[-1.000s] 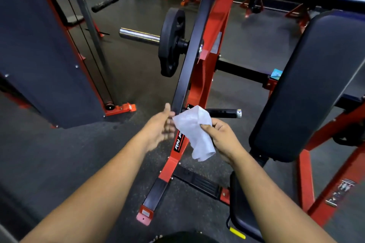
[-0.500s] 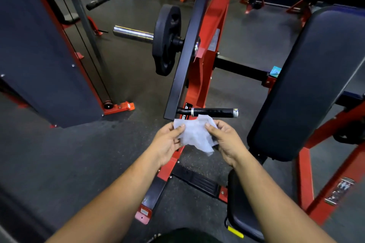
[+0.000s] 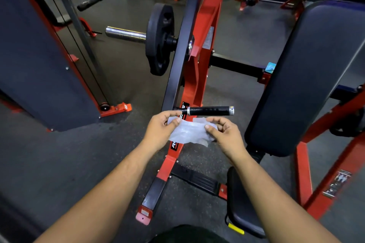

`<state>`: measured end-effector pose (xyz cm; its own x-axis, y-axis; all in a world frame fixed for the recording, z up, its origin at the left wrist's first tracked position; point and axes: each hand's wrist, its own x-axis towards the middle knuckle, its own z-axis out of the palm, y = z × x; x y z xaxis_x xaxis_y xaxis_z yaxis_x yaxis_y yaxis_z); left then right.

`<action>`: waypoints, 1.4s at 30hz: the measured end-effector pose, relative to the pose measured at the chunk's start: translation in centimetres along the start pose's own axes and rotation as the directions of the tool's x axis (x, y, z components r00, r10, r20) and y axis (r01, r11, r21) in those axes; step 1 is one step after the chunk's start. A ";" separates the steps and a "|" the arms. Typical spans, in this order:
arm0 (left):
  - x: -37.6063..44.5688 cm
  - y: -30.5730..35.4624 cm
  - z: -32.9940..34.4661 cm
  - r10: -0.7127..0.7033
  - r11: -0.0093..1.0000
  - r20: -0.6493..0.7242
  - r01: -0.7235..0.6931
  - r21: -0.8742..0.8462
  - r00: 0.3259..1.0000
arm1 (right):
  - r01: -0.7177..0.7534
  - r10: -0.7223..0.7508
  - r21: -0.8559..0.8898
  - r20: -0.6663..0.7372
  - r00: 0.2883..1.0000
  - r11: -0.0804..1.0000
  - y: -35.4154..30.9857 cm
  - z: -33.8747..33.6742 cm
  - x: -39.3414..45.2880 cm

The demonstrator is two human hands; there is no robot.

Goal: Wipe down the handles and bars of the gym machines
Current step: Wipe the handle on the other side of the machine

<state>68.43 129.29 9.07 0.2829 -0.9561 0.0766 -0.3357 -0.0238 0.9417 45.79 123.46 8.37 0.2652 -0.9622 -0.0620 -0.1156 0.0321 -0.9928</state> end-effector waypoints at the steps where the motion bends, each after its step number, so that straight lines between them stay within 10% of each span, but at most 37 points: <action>1: 0.0 0.1 -0.1 0.018 1.000 -0.001 -0.018 0.018 1.000 | 0.007 -0.007 -0.008 -0.061 0.998 1.000 0.2 0.2 0.1; 4: -0.1 0.2 0.1 0.030 1.000 -0.025 -0.030 -0.002 0.999 | -0.125 0.166 0.175 -0.243 0.956 0.977 0.3 1.4 0.5; 8: -0.2 0.2 -0.1 -0.011 0.998 -0.051 0.007 -0.070 0.999 | -0.384 0.420 0.489 0.039 0.907 0.784 0.2 2.2 0.1; 14: 0.6 -0.3 -1.7 -0.018 0.988 0.079 0.006 0.154 0.997 | -0.004 -0.014 -0.199 -0.085 0.996 0.980 1.0 0.4 0.5; 19: 1.2 0.2 -2.5 0.027 0.912 0.069 -0.053 0.407 0.997 | 0.038 -0.014 -0.248 0.097 0.995 0.968 0.0 -0.5 1.2; 25: 2.0 1.1 -3.8 0.269 0.674 0.069 -0.239 0.699 0.961 | 0.320 -0.293 -0.657 0.155 0.943 0.683 -1.5 -1.3 1.8; 32: 3.0 3.2 -5.0 0.133 0.970 0.229 -0.174 0.170 0.964 | 0.373 -0.228 -0.646 0.300 0.926 0.667 -3.6 -2.8 1.1; 36: 4.5 6.9 -4.6 0.168 0.866 0.422 -0.338 0.368 0.891 | 0.434 -0.180 -0.726 0.403 0.897 0.533 -5.4 -2.6 1.7; 42: 6.0 11.0 -4.1 0.119 0.732 0.587 -0.471 0.493 0.801 | 0.375 -0.145 -0.401 0.499 0.855 0.836 -5.2 1.8 1.6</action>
<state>70.13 124.54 21.24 -0.3413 -0.9398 -0.0187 -0.8214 0.2885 0.4919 48.52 122.22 13.20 0.7208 -0.6920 0.0395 -0.3806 -0.4427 -0.8119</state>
